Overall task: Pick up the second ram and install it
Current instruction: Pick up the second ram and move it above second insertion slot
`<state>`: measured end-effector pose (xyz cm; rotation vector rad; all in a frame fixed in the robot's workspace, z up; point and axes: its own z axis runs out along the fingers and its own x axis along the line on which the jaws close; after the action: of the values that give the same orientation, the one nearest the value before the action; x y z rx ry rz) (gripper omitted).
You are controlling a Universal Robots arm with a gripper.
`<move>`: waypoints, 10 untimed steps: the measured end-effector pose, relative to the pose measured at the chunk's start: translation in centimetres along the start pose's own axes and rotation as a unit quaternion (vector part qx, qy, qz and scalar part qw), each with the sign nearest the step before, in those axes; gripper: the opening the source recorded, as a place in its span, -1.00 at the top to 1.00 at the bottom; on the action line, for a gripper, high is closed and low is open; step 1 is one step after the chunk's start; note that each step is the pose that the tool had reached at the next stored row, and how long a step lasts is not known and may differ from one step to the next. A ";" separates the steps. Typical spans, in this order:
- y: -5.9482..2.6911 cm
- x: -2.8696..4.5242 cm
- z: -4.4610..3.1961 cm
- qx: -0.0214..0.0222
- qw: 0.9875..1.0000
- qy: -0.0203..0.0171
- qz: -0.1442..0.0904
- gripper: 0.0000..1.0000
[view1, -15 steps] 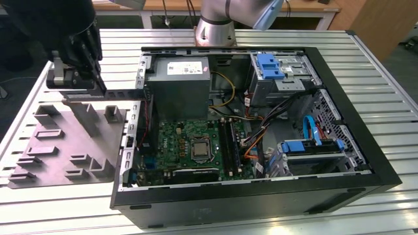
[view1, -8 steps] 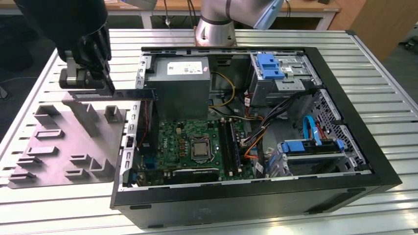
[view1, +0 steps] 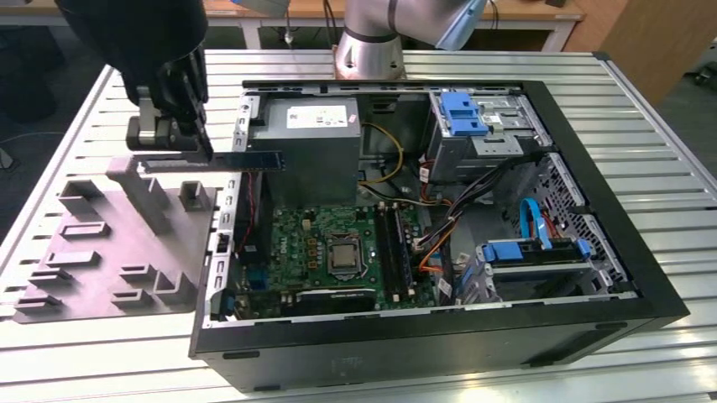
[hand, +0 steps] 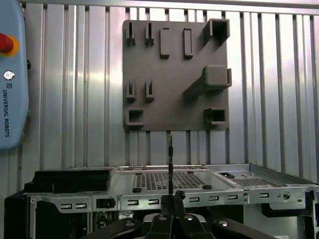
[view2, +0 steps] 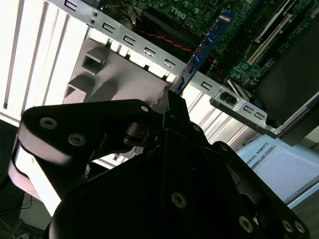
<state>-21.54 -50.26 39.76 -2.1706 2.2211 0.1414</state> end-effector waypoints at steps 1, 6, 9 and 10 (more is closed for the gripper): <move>-0.21 -0.02 0.01 0.000 1.000 0.000 0.000 0.77; -1.26 -0.19 0.03 0.000 1.000 0.000 0.000 0.77; -1.95 -0.29 0.05 0.000 1.000 0.000 0.000 0.77; -2.20 -0.33 0.06 0.000 1.000 0.000 0.000 0.77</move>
<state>-19.33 -49.97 39.63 -2.1706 2.2211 0.1414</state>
